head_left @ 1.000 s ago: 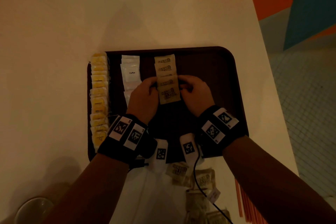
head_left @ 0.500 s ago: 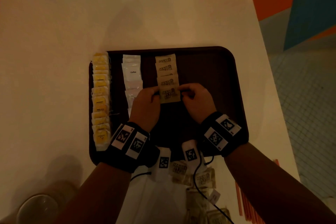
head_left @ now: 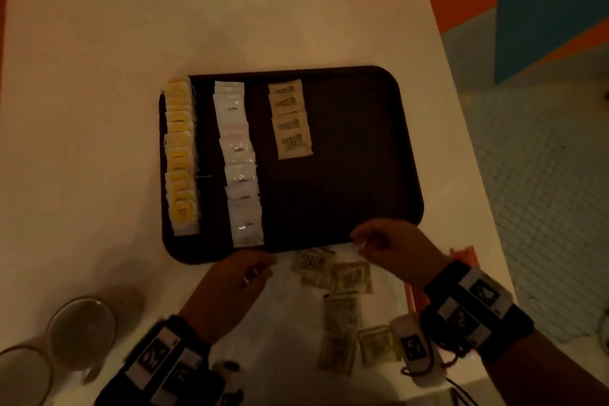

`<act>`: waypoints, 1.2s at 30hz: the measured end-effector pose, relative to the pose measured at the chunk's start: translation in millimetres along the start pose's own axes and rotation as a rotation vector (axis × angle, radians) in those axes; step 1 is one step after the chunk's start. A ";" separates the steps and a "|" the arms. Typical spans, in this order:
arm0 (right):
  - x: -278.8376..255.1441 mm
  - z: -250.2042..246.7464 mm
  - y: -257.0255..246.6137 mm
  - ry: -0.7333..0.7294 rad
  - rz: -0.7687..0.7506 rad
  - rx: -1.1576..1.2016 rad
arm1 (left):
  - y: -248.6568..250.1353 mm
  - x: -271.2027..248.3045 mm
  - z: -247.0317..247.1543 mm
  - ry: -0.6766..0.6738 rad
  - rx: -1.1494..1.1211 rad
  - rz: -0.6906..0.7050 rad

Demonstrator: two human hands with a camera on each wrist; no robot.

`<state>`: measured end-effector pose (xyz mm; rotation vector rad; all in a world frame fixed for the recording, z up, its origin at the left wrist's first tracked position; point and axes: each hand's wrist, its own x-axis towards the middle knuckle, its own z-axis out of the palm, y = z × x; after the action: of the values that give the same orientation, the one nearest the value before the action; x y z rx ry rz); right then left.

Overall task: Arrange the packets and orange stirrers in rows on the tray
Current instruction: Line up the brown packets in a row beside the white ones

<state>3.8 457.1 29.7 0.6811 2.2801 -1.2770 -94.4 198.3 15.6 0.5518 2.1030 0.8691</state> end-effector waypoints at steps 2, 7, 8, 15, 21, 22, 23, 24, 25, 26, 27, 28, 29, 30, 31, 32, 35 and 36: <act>-19.1 16.6 16.3 0.012 -0.013 -0.074 | -9.2 -15.0 16.7 -0.040 0.056 -0.005; -34.1 48.2 30.8 0.022 -0.033 -0.352 | 1.1 -12.5 47.3 0.099 0.334 0.273; -33.5 51.7 30.2 0.039 -0.026 -0.388 | 6.7 -7.1 52.6 0.133 0.371 0.315; -23.9 63.0 23.6 0.076 -0.041 -0.436 | 24.2 4.1 81.3 0.087 0.571 0.239; -28.1 50.2 20.7 0.057 -0.067 -0.241 | 18.0 -0.6 88.4 0.151 0.519 0.228; -30.6 45.4 21.3 0.076 -0.064 -0.208 | 18.4 0.0 88.9 0.159 0.498 0.211; -32.9 41.2 22.3 0.093 -0.050 -0.158 | 17.7 0.8 89.8 0.159 0.465 0.194; -34.9 37.5 23.9 0.114 -0.030 -0.096 | 17.3 1.5 90.7 0.164 0.423 0.177; -36.3 34.5 25.8 0.141 -0.011 -0.031 | 16.5 2.9 91.5 0.171 0.376 0.149; -37.6 31.7 28.0 0.168 0.004 0.027 | 17.4 4.2 92.2 0.174 0.334 0.107; -38.9 29.6 29.7 0.190 0.009 0.073 | 18.7 4.4 92.2 0.166 0.290 0.057; -40.0 28.1 30.8 0.204 0.018 0.108 | 20.5 3.5 91.0 0.152 0.229 0.013; -41.1 27.0 30.9 0.210 0.028 0.144 | 20.4 2.2 89.3 0.145 0.153 -0.011; -42.8 25.7 30.0 0.208 0.035 0.184 | 19.7 -0.5 86.2 0.147 0.067 -0.024; -44.4 24.6 28.8 0.205 0.032 0.224 | 18.5 -4.6 81.6 0.163 -0.010 -0.031; -45.8 23.2 27.8 0.205 0.026 0.257 | 18.2 -9.3 75.5 0.187 -0.075 -0.037; -50.8 19.6 22.0 0.224 0.002 0.341 | 16.1 -21.5 54.3 0.220 -0.393 -0.053; -53.0 18.3 17.7 0.219 -0.010 0.373 | 20.1 -25.9 47.5 0.191 -0.521 -0.080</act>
<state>58.5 438.4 40.6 0.9802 2.2305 -1.7310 -39.3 214.3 21.3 0.1120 1.9340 1.4045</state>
